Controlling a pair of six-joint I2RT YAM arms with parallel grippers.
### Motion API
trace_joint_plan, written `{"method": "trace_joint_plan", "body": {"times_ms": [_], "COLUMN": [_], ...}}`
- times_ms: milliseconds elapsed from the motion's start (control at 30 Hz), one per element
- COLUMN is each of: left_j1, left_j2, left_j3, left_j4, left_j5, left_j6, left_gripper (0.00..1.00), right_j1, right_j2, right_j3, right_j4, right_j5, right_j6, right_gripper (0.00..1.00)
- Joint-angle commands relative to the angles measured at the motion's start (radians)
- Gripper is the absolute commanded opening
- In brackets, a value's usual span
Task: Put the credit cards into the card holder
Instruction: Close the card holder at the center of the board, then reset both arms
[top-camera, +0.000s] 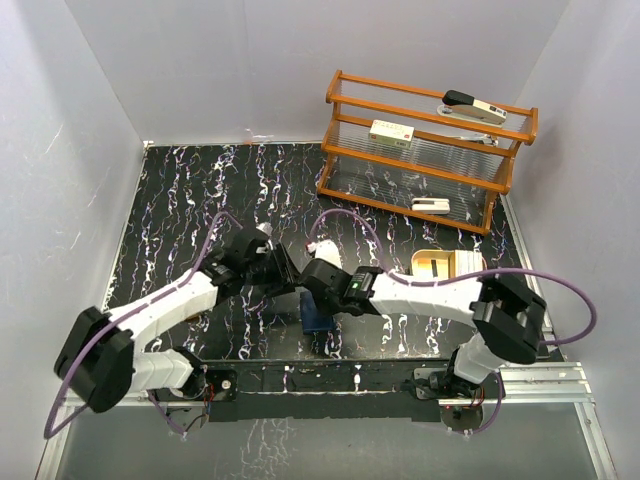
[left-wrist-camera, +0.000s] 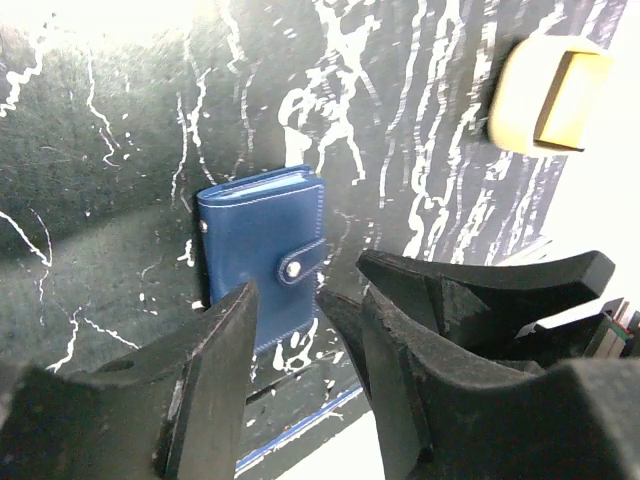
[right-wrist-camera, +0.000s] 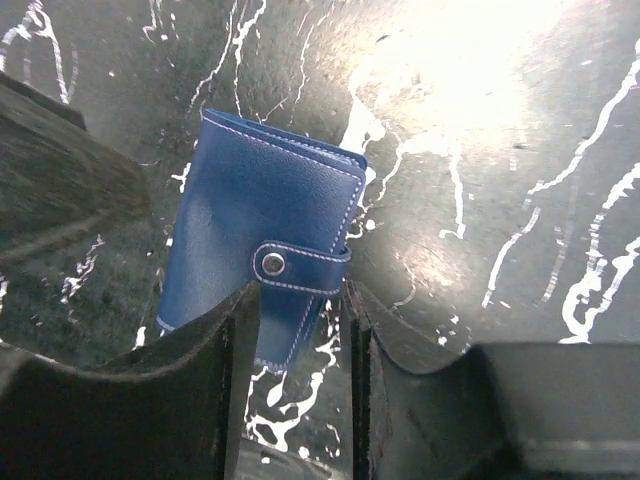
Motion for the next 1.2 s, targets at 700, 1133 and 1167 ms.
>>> {"method": "trace_joint_plan", "body": {"times_ms": [700, 1133, 1167], "left_j1": [-0.006, -0.005, -0.005], "left_j2": [-0.439, -0.526, -0.532], "left_j3": [0.511, 0.462, 0.441], "left_j4": [-0.594, -0.558, -0.550], "left_j5": [-0.252, -0.242, -0.240], "left_j6": [0.277, 0.276, 0.269], "left_gripper": [0.99, 0.99, 0.99], "right_j1": [-0.007, -0.007, -0.007], "right_j2": [-0.615, -0.669, -0.671], "right_j3": [0.268, 0.179, 0.174], "right_j4": [-0.270, -0.202, -0.199], "right_j5": [0.249, 0.210, 0.208], "right_j6": [0.115, 0.172, 0.172], "right_gripper": [0.98, 0.98, 0.98]}}
